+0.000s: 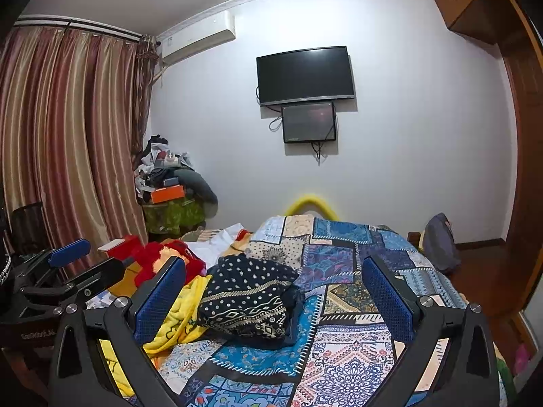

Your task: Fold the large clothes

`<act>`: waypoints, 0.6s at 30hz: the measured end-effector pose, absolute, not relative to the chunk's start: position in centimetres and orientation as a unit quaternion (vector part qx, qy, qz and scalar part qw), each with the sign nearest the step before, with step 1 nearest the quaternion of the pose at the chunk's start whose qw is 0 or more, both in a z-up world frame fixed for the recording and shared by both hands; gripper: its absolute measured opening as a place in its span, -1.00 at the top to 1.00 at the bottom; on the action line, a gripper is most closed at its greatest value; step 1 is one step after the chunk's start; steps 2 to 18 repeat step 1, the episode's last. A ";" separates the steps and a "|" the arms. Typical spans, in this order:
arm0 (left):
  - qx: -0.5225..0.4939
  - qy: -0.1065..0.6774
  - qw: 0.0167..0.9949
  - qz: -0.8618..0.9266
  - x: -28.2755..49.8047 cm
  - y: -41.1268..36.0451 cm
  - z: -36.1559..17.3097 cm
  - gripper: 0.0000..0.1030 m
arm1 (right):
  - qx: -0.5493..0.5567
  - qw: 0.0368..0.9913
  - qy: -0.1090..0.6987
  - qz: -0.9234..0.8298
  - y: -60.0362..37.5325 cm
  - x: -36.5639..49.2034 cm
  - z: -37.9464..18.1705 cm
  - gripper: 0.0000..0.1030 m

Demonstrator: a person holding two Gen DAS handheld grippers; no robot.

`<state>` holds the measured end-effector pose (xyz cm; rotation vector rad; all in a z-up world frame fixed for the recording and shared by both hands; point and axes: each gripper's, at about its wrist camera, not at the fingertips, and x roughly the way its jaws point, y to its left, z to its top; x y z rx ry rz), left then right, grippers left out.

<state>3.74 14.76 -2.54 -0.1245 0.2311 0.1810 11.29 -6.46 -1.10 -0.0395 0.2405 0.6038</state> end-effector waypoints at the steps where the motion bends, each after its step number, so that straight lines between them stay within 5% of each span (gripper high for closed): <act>1: -0.062 0.115 0.987 0.090 3.8 14.8 -2.5 -0.90 | -0.019 0.948 0.118 0.296 -6.5 11.4 -1.1 -1.00; 18: -0.062 0.115 0.987 0.090 3.8 14.8 -2.5 -0.90 | -0.019 0.948 0.118 0.296 -6.5 11.4 -1.1 -1.00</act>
